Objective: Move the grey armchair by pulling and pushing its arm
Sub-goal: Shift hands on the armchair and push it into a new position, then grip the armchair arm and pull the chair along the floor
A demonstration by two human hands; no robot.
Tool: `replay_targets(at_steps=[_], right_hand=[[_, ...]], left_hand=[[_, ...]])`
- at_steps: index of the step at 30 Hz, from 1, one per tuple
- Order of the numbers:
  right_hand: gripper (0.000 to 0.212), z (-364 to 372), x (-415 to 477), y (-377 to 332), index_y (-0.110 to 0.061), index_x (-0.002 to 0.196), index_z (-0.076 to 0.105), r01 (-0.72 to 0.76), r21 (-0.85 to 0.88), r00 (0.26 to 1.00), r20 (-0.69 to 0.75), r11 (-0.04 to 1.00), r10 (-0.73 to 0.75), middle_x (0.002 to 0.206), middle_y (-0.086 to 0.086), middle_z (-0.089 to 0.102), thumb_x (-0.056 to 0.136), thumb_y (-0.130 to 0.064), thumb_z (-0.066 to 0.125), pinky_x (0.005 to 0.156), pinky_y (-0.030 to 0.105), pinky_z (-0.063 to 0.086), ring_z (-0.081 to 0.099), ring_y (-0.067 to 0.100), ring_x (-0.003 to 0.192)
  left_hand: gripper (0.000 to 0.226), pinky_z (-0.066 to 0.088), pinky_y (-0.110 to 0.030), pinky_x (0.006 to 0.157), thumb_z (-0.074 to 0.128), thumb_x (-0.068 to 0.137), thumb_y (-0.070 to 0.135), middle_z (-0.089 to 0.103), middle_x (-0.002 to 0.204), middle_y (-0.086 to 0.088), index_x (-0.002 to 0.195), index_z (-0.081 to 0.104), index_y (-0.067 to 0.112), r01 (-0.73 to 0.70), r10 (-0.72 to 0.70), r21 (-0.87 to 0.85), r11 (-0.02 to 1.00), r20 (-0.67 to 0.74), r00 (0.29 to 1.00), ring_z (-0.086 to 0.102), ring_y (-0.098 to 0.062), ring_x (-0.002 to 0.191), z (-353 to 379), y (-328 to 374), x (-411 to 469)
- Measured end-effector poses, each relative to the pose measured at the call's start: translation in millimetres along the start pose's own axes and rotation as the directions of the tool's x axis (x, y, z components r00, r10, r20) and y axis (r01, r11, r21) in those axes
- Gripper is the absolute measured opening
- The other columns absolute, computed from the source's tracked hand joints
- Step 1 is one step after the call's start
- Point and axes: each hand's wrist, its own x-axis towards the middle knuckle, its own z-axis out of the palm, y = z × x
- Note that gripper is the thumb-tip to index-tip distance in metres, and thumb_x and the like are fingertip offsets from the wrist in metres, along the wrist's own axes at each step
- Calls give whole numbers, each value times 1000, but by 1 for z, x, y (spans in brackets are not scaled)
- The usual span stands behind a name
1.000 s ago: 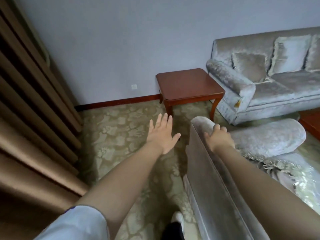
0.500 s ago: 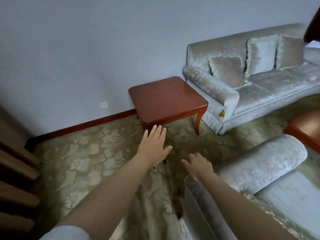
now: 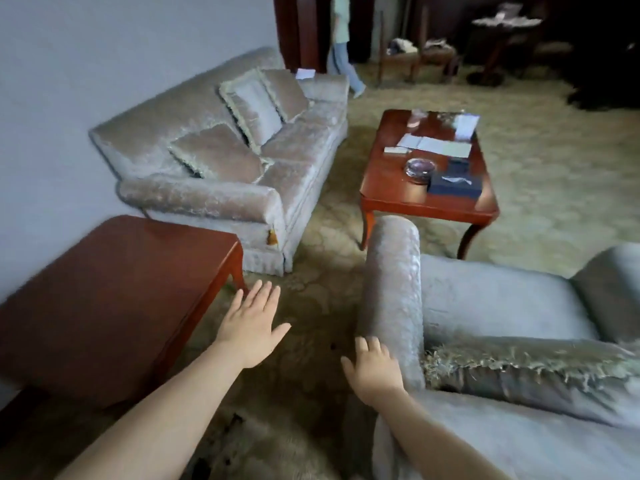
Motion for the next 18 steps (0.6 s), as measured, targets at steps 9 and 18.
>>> replay_targets(at_steps=[9, 18], right_hand=[[53, 6, 14, 12, -14, 133, 36, -475, 157, 872, -51, 866, 487, 134, 11, 41, 92, -47, 39, 95, 42, 38, 43, 33, 120], [56, 22, 40, 39, -18, 141, 33, -583, 545, 731, 27, 603, 682, 140, 8, 40, 92, -41, 49, 100, 35, 36, 43, 25, 125]], left_hand=[[71, -11, -38, 113, 21, 96, 54, -7, 159, -2, 150, -4, 16, -520, 520, 11, 854, 7, 854, -13, -17, 144, 1, 32, 77], [70, -15, -36, 112, 17, 95, 56, -11, 158, -2, 150, -5, 18, -755, 760, 161, 636, 38, 649, -19, -16, 142, -1, 21, 209]])
